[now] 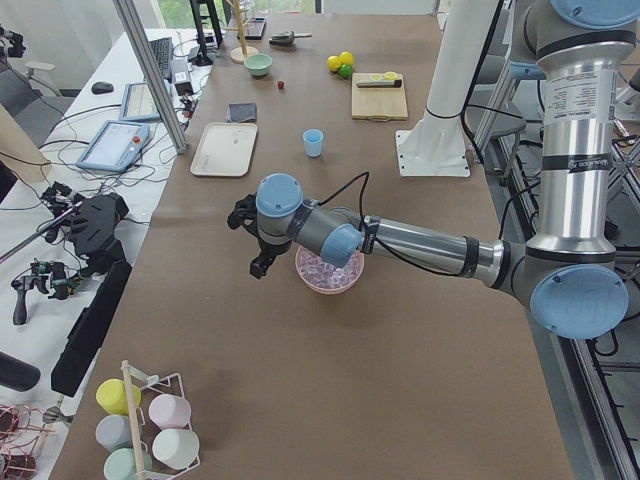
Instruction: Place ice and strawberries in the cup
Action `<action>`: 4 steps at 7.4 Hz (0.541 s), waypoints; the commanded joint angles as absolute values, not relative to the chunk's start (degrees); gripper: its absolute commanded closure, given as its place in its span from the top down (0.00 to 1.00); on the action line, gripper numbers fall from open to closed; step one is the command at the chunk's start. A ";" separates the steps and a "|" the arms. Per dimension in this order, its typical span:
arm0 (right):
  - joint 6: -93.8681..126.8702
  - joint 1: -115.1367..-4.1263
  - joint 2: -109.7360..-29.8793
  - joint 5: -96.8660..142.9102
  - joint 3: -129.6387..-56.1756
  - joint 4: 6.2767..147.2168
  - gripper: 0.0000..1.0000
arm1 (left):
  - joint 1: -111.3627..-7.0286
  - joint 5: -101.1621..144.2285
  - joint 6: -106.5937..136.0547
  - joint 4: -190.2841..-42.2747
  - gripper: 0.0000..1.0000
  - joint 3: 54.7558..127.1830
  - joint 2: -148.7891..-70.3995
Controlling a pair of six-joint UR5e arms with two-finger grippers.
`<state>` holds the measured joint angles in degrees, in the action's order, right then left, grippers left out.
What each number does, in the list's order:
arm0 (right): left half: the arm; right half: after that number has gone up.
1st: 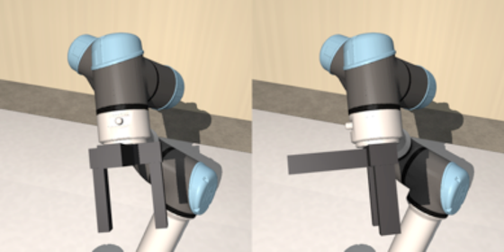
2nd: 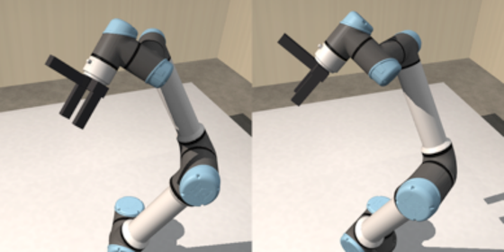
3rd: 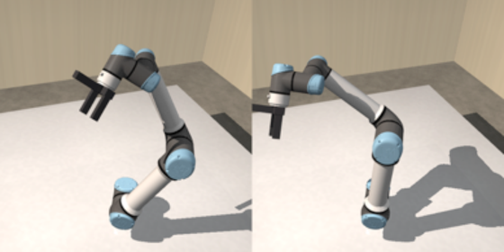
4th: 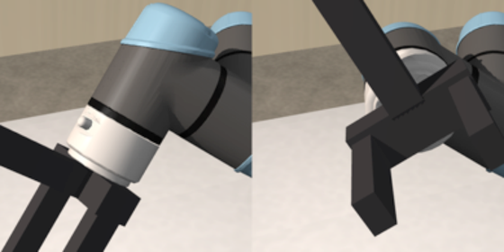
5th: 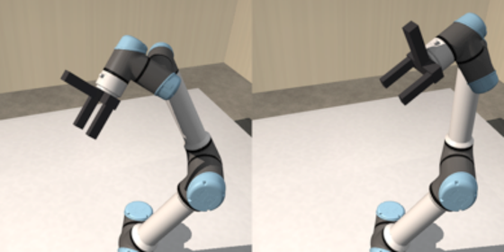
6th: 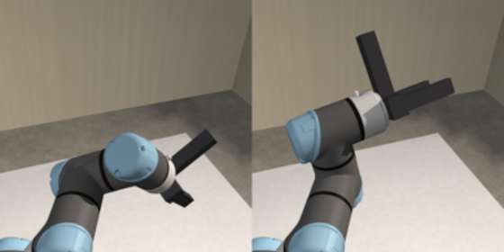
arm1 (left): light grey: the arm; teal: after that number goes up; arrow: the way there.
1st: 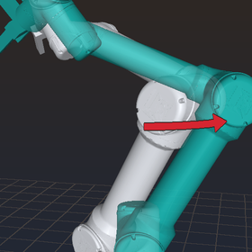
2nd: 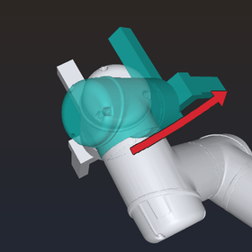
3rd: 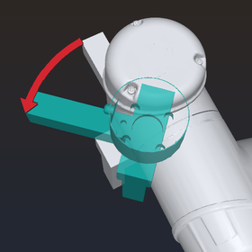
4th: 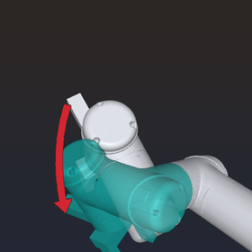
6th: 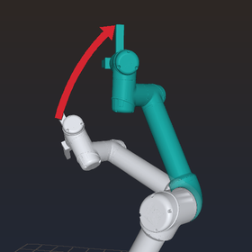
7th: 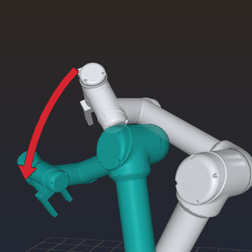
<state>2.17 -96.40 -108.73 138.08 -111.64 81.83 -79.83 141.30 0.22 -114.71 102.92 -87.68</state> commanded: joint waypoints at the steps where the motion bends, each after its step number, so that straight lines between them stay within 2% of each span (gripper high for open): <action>1: 2.20 -96.33 -108.90 138.08 -111.62 81.83 1.00 | -76.13 138.62 1.85 -124.76 1.00 103.09 -83.26; 4: 2.20 -96.33 -109.16 138.25 -111.62 81.83 1.00 | -67.70 131.68 4.82 -125.24 0.99 108.43 -76.93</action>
